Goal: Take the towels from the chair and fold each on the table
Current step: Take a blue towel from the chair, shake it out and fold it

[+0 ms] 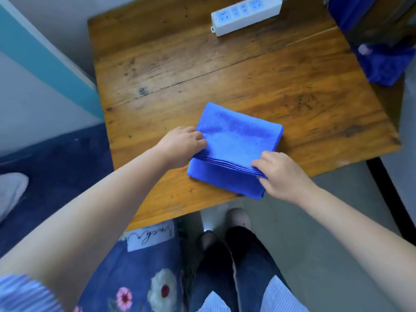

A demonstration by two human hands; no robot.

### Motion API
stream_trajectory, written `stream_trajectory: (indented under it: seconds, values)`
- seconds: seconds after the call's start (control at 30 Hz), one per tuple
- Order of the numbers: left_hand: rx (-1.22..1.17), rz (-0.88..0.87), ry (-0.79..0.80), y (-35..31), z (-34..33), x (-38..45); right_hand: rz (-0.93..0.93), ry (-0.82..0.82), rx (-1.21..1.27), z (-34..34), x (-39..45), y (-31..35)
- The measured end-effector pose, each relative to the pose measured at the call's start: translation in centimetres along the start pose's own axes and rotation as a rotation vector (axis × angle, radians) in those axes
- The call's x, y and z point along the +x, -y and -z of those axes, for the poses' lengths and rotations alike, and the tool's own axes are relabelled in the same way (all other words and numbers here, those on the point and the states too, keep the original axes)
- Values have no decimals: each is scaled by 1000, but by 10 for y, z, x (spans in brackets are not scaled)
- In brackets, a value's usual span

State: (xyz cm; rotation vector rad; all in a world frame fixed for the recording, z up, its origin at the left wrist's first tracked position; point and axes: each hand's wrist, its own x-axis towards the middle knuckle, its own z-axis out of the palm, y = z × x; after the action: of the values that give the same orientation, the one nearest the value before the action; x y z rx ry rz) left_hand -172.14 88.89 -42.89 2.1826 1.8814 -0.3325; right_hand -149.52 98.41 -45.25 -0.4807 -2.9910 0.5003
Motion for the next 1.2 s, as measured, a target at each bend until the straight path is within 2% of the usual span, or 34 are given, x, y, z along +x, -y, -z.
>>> stream_trajectory:
  seconds: [0.07, 0.13, 0.23, 0.33, 0.4, 0.5, 0.57, 0.67, 0.73, 0.83, 0.93, 1.0, 1.03, 1.1, 1.2]
  values:
    - [74, 101, 158, -9, -13, -5, 14, 12, -42, -8, -7, 5]
    - [82, 133, 233, -19, -23, -10, 10, 18, -59, -14, -13, 9]
    - [35, 182, 206, -24, -34, -16, -13, -4, -67, -20, -22, 11]
    - [64, 48, -12, -25, -38, -24, -9, -79, -47, -24, -29, 13]
    - [81, 42, -26, -27, -39, -28, 8, -115, -37, -26, -31, 17]
    - [42, 200, 192, -30, -48, -28, 18, -84, -46, -38, -35, 21]
    - [25, 266, 226, -31, -54, -30, 6, -3, -71, -46, -38, 20]
    - [45, 245, 104, -37, -53, -35, 4, 39, -52, -46, -41, 16]
    - [19, 308, -91, -38, -50, -34, -21, -27, -23, -36, -34, 13]
    - [-177, 416, -247, -48, -51, -19, -88, -155, -36, -23, -3, 4]
    - [-420, 678, -243, -67, -46, 3, -98, -50, -161, -19, 41, -4]
    - [-568, 851, -53, -79, -52, 9, -80, 126, -221, -24, 58, -8]
    - [-581, 874, 14, -82, -58, 10, -60, 191, -248, -27, 63, -14]
    - [-559, 882, 36, -83, -66, 8, -40, 279, -286, -30, 67, -26]
    - [-552, 895, 88, -80, -65, 8, -247, 432, -149, -22, 65, -48]
